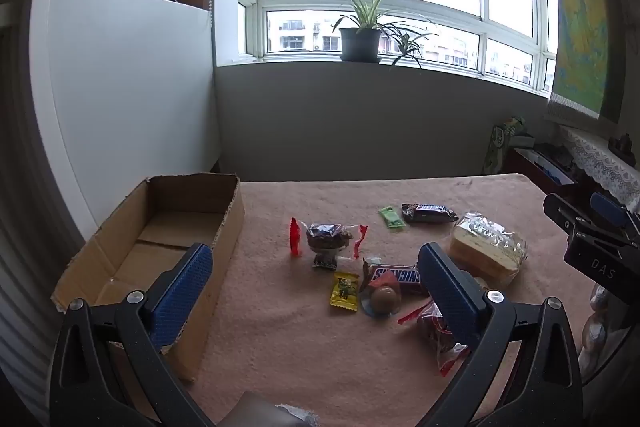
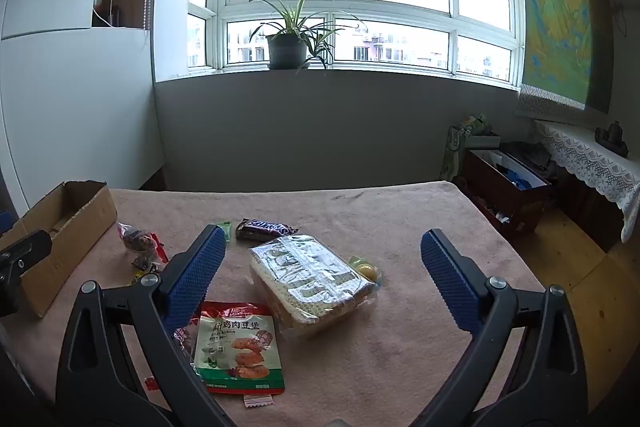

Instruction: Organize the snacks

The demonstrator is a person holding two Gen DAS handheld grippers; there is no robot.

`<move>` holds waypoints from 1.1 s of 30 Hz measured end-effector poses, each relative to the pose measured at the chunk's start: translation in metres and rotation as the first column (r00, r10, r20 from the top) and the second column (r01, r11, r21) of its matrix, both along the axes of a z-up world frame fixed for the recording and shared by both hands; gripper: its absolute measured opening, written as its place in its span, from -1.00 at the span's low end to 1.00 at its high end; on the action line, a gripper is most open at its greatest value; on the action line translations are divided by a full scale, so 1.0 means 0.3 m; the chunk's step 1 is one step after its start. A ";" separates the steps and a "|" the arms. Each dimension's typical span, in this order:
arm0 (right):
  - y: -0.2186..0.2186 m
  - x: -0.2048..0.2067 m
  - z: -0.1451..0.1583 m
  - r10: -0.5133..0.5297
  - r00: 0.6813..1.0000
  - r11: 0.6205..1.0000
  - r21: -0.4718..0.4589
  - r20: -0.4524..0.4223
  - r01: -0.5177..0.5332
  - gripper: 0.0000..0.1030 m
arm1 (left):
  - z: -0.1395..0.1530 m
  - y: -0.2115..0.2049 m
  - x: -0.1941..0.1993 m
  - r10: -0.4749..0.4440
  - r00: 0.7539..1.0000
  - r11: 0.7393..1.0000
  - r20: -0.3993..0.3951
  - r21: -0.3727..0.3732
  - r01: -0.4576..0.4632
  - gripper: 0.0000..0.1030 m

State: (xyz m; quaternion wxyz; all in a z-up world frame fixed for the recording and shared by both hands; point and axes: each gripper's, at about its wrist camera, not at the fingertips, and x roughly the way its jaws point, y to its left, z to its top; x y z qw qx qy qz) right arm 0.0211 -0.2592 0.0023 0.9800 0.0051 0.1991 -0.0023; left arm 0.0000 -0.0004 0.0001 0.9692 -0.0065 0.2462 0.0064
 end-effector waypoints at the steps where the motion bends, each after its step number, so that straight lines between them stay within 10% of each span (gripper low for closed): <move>1: 0.001 0.000 0.000 -0.001 1.000 1.000 0.000 0.002 0.001 0.94 | 0.000 -0.001 0.001 0.000 1.000 1.000 -0.001 -0.001 0.000 0.99; 33: 0.001 -0.008 0.014 0.001 1.000 1.000 -0.002 0.008 -0.001 0.94 | 0.006 0.008 -0.001 -0.003 1.000 1.000 0.008 -0.020 0.004 0.99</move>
